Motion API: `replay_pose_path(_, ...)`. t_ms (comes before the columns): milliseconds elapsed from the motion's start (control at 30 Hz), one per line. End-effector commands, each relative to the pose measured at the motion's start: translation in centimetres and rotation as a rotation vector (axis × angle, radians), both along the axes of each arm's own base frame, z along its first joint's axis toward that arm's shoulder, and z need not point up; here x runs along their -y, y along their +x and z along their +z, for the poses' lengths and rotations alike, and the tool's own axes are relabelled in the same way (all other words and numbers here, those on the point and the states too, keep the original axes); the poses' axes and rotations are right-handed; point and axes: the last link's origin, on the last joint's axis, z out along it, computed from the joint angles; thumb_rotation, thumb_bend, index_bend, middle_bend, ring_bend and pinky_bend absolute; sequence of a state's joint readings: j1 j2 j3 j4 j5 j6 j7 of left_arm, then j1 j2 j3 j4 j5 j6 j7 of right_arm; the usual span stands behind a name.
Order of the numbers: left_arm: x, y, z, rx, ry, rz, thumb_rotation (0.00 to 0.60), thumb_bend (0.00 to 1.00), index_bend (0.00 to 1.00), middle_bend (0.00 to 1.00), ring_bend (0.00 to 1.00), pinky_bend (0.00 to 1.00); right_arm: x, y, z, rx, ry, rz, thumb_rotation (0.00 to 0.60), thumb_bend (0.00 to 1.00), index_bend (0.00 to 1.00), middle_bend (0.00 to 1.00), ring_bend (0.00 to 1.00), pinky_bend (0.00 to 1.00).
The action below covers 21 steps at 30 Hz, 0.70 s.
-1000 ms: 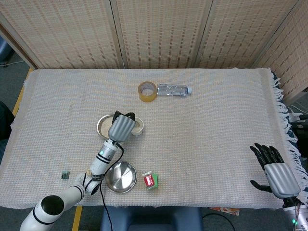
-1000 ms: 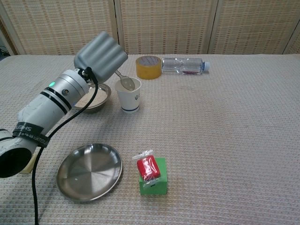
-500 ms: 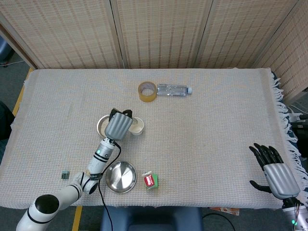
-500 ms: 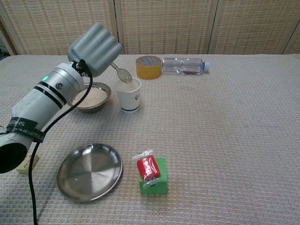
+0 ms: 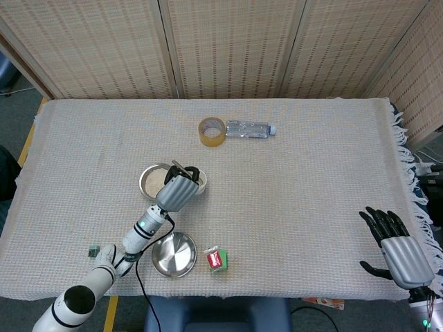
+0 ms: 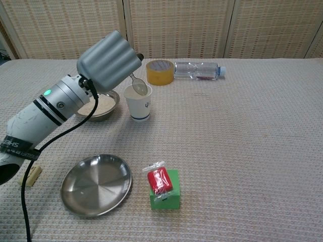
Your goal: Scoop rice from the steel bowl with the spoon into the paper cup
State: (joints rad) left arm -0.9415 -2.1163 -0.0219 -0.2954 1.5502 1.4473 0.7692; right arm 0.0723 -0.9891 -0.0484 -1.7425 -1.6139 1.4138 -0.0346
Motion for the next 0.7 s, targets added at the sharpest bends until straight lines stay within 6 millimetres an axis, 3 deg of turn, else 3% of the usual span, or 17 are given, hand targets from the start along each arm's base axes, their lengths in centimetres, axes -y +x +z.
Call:
replay_pose_path(33,0.3,-0.1,-0.8,-0.008,-0.029,-0.012,0.6,0.4,0.77,1.0,1.0,1.0,-0.1,0.1,0.0,0.003,0.005,0.003,0.6,0.07,0.0,0.0,0.0,0.0)
replay_pose_path(700,-1.3,-0.1,1.1,0.088,-0.011,0.032,0.6,0.4,0.76,1.0,1.0,1.0,-0.1,0.0,-0.1,-0.002,0.02,-0.007,0.6,0.07,0.0,0.0,0.0,0.0)
